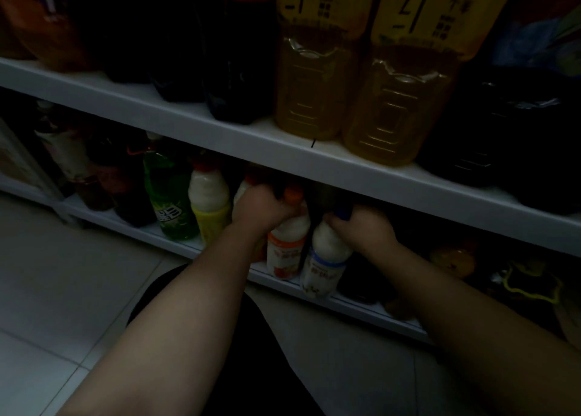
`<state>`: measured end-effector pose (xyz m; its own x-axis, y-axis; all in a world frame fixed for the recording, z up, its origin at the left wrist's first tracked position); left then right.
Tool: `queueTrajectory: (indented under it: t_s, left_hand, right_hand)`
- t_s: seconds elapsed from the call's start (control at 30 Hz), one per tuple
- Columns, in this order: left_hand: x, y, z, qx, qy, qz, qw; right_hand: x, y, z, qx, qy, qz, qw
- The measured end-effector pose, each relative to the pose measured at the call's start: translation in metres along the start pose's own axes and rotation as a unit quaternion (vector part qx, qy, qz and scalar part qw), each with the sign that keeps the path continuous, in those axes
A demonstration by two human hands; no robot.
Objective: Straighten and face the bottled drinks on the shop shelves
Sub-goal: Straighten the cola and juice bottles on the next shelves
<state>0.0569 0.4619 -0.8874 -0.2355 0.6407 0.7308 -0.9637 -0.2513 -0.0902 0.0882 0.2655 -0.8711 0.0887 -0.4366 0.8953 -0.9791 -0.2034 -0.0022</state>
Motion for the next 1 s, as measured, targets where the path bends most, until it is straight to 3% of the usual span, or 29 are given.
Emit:
queueTrajectory:
  t_s: [0.2, 0.4, 0.67, 1.0]
  left_hand:
    - [-0.015, 0.005, 0.012, -0.021, 0.055, 0.029, 0.998]
    - [-0.013, -0.004, 0.005, -0.080, 0.055, -0.034, 0.995]
    - [-0.016, -0.004, -0.003, -0.086, 0.054, -0.020, 0.995]
    - [-0.010, -0.004, -0.004, -0.112, -0.001, 0.020, 0.994]
  right_hand:
    - [0.003, 0.001, -0.001, -0.006, 0.046, -0.029, 0.999]
    - [0.002, 0.000, -0.002, 0.039, 0.102, -0.024, 0.994]
    - [-0.001, -0.001, 0.005, 0.045, 0.084, 0.028, 0.995]
    - [-0.003, -0.011, 0.003, 0.043, 0.065, -0.001, 0.997]
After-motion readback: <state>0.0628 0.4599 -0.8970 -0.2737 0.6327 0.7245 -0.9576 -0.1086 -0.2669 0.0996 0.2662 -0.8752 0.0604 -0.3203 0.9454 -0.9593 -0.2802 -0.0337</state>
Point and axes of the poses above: each hand's wrist, its own y-axis away from the middle knuckle, its own x-axis out of the back of the hand, z = x × y, the point moved 2 cm from there along -y, towards the middle knuckle, and after that the axes turned 4 degrees about -x, right-handed, at the moved point
